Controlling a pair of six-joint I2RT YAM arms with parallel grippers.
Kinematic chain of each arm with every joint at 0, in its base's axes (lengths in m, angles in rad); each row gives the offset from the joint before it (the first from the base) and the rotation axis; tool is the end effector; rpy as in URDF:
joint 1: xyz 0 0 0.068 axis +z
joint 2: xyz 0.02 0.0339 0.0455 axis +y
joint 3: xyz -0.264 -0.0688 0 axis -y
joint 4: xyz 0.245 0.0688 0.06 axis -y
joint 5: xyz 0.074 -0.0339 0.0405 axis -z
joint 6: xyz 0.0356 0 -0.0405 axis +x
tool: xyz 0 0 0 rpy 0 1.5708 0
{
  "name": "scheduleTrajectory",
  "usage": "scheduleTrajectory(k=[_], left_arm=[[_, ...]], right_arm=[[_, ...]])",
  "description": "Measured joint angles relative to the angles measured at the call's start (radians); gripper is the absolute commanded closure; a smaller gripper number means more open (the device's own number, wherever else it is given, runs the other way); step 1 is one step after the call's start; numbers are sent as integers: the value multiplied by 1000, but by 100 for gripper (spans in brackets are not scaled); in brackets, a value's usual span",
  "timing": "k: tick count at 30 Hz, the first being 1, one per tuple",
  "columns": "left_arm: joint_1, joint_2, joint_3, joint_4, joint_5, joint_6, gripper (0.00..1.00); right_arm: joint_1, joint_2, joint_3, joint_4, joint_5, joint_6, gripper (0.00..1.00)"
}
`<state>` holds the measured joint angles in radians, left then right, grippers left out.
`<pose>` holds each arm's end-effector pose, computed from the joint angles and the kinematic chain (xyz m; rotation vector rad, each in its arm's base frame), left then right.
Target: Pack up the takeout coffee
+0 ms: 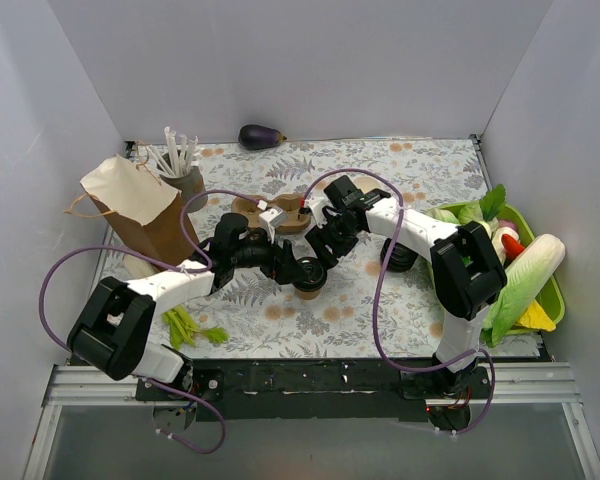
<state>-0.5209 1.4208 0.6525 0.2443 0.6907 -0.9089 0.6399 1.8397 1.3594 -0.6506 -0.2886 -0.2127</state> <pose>0.2370 -0.1621 0.1967 0.0254 2.3741 -1.5110 0.2997 0.2357 0.2102 -1.2084 2.4465 0.5165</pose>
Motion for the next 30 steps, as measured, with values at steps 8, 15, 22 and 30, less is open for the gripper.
scheduleTrajectory(k=[8,15,22,30], left_arm=[[0,-14,-7,-11,-2,6,20],[1,-23,-10,-16,-14,0,18],[29,-87,32,-66,-2,-64,17],[105,-123,22,-114,32,-198,18]], right_arm=[[0,2,0,2,14,0,29],[-14,2,0,1,15,-4,28],[-143,-29,-3,-31,-100,-35,24],[-219,-109,-78,-60,-529,-118,21]])
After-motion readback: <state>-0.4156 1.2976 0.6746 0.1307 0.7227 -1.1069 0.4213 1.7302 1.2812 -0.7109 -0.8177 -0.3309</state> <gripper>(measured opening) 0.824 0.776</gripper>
